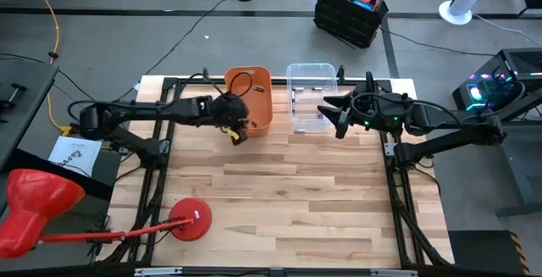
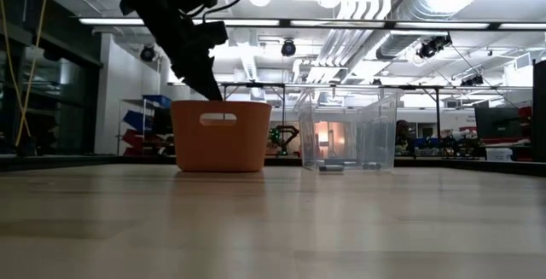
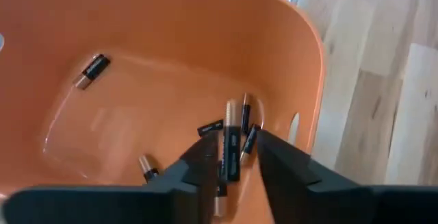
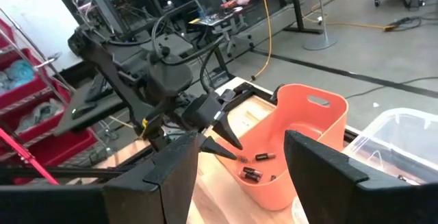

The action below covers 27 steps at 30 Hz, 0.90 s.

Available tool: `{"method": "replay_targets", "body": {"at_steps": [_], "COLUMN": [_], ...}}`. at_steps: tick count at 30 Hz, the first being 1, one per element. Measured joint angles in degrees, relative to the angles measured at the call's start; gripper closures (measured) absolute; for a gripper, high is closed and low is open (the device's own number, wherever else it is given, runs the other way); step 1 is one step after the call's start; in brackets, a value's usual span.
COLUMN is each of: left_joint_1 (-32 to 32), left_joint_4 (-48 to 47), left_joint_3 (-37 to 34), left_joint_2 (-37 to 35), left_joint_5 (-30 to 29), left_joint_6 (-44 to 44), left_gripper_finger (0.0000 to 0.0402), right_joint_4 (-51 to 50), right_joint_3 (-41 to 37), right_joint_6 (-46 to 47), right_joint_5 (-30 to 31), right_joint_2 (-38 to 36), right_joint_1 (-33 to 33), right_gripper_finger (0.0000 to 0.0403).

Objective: Sort batteries
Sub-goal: Put the brown battery into the orange bin, then return to Home Position

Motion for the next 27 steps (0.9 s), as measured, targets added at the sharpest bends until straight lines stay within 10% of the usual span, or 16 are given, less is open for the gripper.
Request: {"method": "replay_targets", "body": {"at_steps": [11, 14, 21, 27], "left_joint_1": [-0.2, -3.2, -15.2, -20.9], "left_joint_4": [5.9, 13.2, 47.8, 59.9], "left_joint_3": [2.7, 1.5, -15.0, -27.8], "left_joint_2": [-1.4, -5.3, -14.8, -20.4], "left_joint_5": [6.1, 11.9, 3.2, -1.2], "left_joint_6": [-8.1, -9.7, -15.1, -16.8], "left_gripper_finger": [0.0222, 0.0228, 0.0255, 0.0310], "right_joint_4": [-2.0, -2.6, 3.5, 7.1], "right_joint_3": [0.0, 0.0, 0.0, 0.0], "right_joint_6": [-2.6, -1.0, 7.4, 4.5], "right_joint_5": [-2.5, -5.0, -13.5, -5.4], "right_joint_2": [-2.0, -3.8, -6.3, -5.0], "right_joint_1": [0.0, 0.0, 2.1, 8.9], "right_gripper_finger": [0.0192, 0.0192, 0.0193, 0.0259]}}
